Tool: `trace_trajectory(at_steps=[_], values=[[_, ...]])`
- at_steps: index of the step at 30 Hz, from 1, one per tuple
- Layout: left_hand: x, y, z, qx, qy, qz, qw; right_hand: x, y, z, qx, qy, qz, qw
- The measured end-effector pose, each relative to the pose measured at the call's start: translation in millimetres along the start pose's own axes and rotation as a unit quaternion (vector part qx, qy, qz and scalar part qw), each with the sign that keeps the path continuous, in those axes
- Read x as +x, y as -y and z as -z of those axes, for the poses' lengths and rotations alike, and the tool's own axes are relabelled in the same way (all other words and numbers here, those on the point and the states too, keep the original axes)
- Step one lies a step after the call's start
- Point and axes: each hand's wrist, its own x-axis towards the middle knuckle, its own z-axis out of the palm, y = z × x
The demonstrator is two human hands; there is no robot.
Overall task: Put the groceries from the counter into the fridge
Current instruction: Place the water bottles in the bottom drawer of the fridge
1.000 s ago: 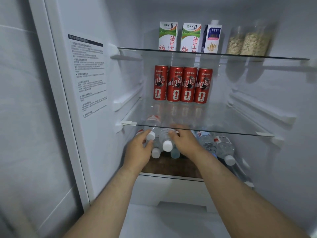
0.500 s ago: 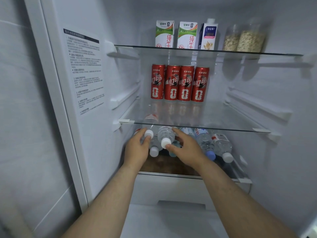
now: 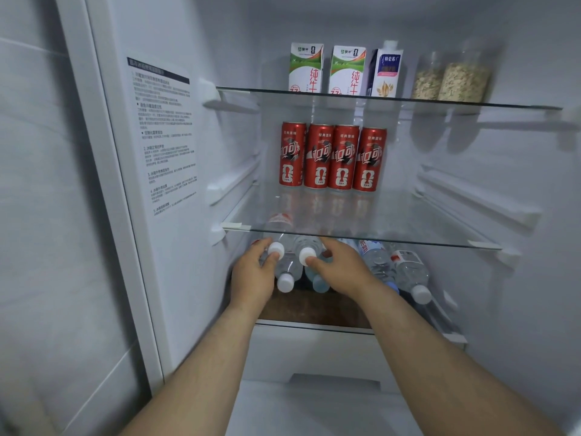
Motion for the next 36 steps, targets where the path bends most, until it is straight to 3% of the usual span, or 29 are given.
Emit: trace_trajectory(at_steps=[24, 28, 31, 36], values=[[-4, -3, 4, 0.041, 0.012, 0.013, 0.999, -13, 8, 3, -0.016, 0.009, 0.000, 1.000], [-17, -5, 12, 0.080, 0.011, -0.064, 0.995, -27, 2, 9, -0.059, 0.007, -0.012, 0.998], [-26, -3, 17, 0.191, 0.031, -0.153, 0.969, -38, -2, 13, -0.085, -0.008, 0.013, 0.996], [-38, -5, 16, 0.258, 0.035, -0.187, 0.947, -58, 0, 21, -0.154, -0.040, 0.041, 0.986]])
